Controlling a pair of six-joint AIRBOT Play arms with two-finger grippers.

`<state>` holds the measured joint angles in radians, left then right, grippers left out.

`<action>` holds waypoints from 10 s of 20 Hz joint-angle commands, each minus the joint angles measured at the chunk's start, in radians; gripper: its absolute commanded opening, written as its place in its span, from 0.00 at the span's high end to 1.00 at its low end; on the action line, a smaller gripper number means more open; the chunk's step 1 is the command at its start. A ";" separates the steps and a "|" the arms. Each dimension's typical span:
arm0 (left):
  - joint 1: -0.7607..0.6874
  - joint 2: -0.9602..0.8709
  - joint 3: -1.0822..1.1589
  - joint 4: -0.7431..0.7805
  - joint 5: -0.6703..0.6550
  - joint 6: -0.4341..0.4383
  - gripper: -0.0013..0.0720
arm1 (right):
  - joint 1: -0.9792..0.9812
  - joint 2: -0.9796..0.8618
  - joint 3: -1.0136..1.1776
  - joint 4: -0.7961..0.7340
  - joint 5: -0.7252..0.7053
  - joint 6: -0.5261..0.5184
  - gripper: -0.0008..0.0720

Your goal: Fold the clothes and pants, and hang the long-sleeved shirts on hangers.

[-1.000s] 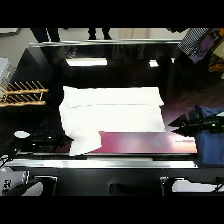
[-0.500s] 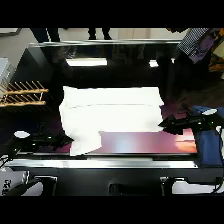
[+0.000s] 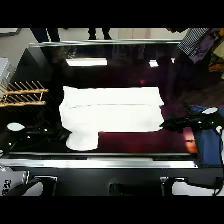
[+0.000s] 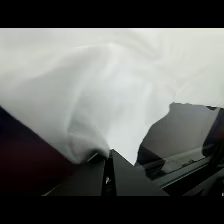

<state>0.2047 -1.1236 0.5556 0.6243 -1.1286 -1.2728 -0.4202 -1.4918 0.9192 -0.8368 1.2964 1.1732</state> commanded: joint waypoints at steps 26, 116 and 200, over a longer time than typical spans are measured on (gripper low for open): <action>-0.042 -0.323 0.675 0.229 -0.134 -0.171 0.96 | 0.128 0.170 0.025 -0.056 -0.309 0.104 0.95; -0.980 -1.158 1.453 -0.188 0.362 -0.553 0.96 | 0.164 0.187 0.682 -0.378 0.269 0.447 0.94; -0.094 -0.431 1.416 0.450 -0.449 -0.425 0.96 | 0.311 -0.316 0.502 0.339 -0.067 0.115 0.95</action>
<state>0.1097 -1.5539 1.9717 1.0744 -1.5772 -1.6978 -0.0895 -1.8362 1.3678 -0.5282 1.2430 1.2415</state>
